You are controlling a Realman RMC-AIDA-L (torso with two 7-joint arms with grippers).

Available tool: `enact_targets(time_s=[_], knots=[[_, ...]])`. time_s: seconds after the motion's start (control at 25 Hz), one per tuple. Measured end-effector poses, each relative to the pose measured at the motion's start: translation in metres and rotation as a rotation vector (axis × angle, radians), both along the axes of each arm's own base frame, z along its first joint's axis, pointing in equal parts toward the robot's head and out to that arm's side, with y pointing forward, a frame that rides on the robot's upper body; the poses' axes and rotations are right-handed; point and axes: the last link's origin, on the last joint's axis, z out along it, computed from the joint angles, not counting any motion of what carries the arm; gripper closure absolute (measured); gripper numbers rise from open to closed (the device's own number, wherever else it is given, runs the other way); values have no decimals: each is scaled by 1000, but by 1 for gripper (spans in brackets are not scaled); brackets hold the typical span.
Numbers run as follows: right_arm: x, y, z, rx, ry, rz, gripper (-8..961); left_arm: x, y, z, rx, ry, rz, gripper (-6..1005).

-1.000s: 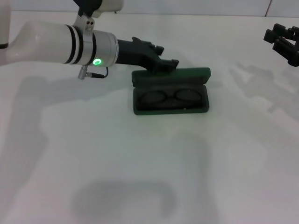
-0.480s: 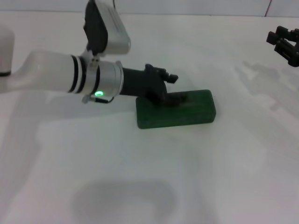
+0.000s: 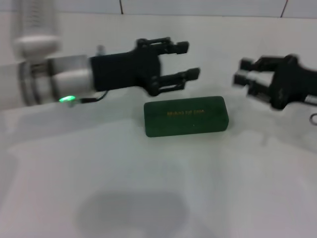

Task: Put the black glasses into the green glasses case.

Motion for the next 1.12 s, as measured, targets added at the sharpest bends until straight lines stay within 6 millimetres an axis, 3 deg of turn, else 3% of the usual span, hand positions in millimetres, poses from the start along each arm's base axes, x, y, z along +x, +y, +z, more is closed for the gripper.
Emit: enact_targets(time_s=[0.08, 0.2, 0.36, 0.56, 0.88, 1.12], knots=[[-8, -5, -10, -31, -6, 60, 666, -9, -18, 23, -32, -81, -54, 342], [-18, -10, -28, -58, -35, 133, 592, -25, -32, 31, -4, -100, -54, 329], [-23, -13, -45, -88, -70, 186, 445, -41, -49, 29, 30, -119, -31, 312], [-20, -13, -52, -74, -79, 200, 213, -48, -64, 21, 50, -133, -33, 305], [-23, -10, -52, -56, -86, 215, 55, -51, -72, 16, 30, -134, -25, 301], [-22, -10, -51, -53, -86, 215, 55, -49, -72, 15, 22, -135, -34, 300]])
